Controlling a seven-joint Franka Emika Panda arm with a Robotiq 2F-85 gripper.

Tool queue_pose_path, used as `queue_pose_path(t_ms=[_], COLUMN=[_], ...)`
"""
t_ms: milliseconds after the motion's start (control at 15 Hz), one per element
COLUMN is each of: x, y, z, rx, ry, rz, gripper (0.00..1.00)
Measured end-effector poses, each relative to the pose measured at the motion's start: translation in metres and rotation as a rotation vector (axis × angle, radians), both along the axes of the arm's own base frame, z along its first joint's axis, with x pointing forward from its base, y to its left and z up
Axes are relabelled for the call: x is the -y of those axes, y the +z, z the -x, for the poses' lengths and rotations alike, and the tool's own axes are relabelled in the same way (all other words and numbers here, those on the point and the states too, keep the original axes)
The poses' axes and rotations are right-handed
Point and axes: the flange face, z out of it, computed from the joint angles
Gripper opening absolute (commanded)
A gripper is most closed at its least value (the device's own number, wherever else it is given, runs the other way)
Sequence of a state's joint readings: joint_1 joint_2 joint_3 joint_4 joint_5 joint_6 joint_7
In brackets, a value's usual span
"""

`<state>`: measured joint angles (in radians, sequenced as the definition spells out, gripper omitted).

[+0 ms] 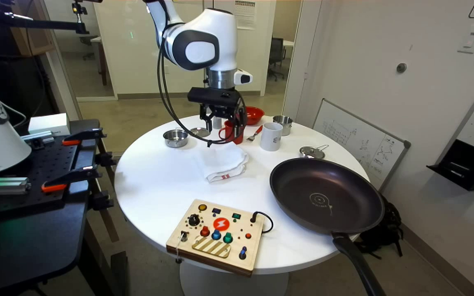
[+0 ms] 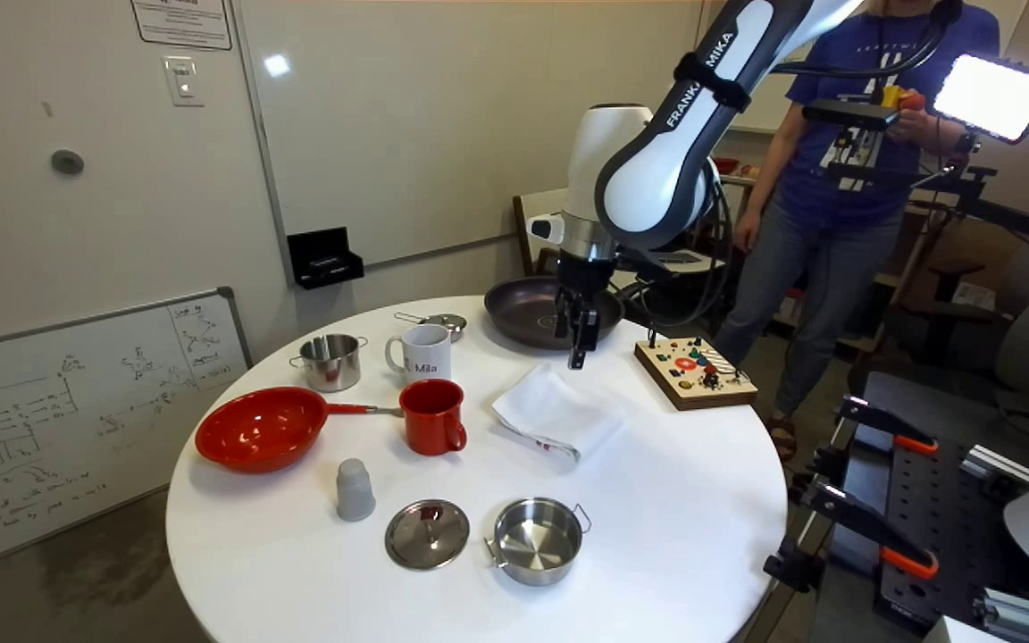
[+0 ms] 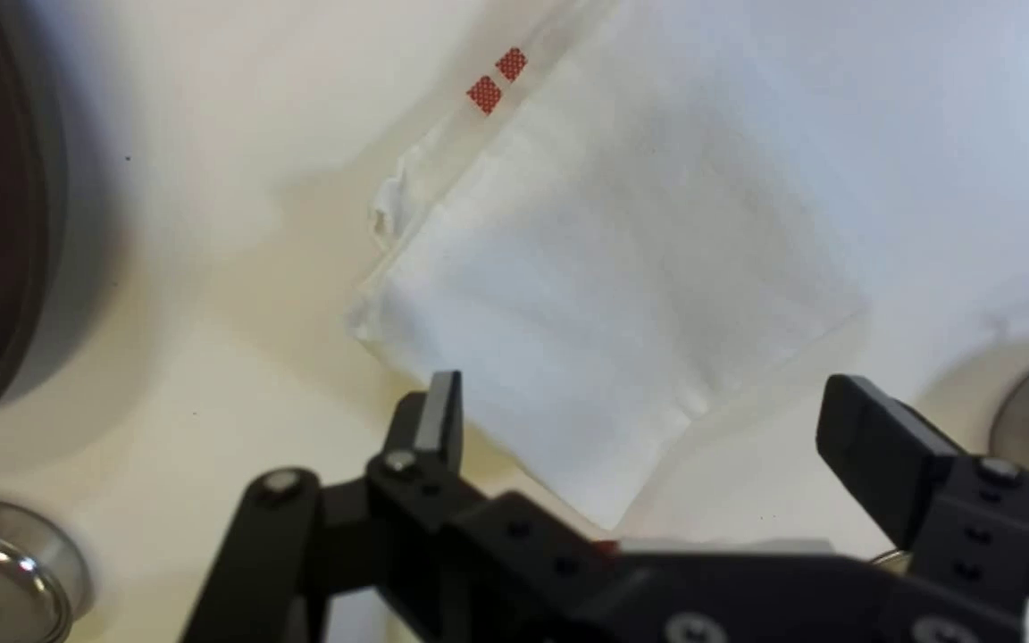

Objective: Put the towel in the pan

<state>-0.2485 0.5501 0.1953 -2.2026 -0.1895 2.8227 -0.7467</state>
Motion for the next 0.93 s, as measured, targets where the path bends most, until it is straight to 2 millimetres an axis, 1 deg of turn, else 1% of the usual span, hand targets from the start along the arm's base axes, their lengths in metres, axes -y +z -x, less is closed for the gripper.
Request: queue_pose_path(t_ms=[200,533,733,933], x=[0.002,-0.009,-0.014,-0.013], y=[-0.014,-0.038,-0.047,-0.055], z=[-0.002,-0.008,-0.012,-0.017], rx=[-0.021,-0.066,-0.095,-0.119], ry=[0.028,0.096,0.123,0.158], rz=[-0.007,-0.001,0.018,0.065], gripper=[1.0,1.0,1.0,1.0])
